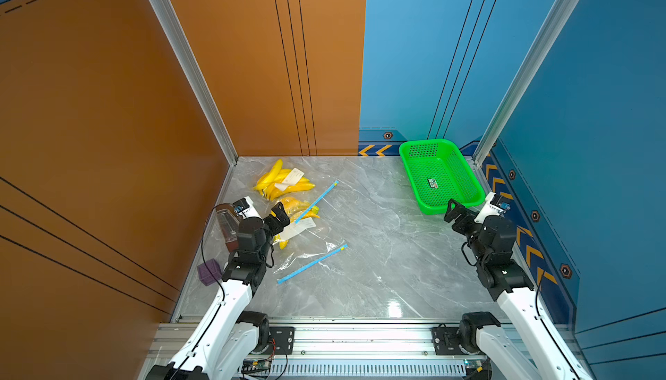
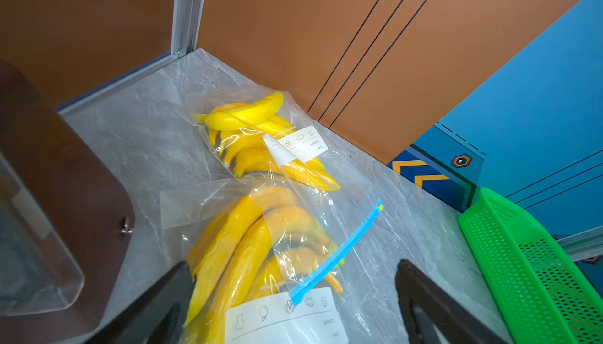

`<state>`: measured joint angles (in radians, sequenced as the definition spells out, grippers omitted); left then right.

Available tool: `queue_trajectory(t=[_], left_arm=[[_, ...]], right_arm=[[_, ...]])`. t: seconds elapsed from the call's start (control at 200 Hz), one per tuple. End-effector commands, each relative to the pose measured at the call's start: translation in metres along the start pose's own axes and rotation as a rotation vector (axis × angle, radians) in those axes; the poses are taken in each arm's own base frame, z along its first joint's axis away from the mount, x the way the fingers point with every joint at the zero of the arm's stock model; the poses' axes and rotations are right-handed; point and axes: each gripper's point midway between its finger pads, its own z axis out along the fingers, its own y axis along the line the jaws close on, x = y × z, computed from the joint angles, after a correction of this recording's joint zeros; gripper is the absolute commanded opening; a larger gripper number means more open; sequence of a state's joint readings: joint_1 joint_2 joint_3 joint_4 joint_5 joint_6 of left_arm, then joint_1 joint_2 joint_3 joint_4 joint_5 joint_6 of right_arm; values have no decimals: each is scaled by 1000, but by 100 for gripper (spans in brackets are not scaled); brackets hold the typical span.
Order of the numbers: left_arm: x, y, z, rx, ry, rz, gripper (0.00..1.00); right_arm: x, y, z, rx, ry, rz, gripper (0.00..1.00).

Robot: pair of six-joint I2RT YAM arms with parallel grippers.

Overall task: Open the zip-top bag and take out the banana
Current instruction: Pick up the zipper food storage bag at the center of the board.

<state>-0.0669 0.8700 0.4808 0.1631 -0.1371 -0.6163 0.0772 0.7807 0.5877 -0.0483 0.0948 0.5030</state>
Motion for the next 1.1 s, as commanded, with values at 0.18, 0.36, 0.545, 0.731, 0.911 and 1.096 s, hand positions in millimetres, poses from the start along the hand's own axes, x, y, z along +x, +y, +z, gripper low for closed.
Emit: queue_trajectory(t=[0.18, 0.36, 0.545, 0.731, 0.911, 1.096], left_arm=[[1, -21, 32, 112, 138, -80, 98], [38, -79, 50, 42, 266, 357, 98], [71, -124, 79, 2, 367, 755, 98], [104, -145, 113, -120, 435, 1104, 98], [125, -140, 145, -272, 481, 1324, 100], [137, -129, 168, -359, 506, 1452, 92]], right_arm=[[42, 21, 20, -42, 239, -20, 100], [60, 48, 34, -64, 316, -104, 100], [73, 68, 45, -90, 361, -144, 100], [78, 81, 52, -116, 383, -155, 100], [79, 86, 52, -135, 391, -151, 100], [75, 84, 46, -139, 373, -146, 100]])
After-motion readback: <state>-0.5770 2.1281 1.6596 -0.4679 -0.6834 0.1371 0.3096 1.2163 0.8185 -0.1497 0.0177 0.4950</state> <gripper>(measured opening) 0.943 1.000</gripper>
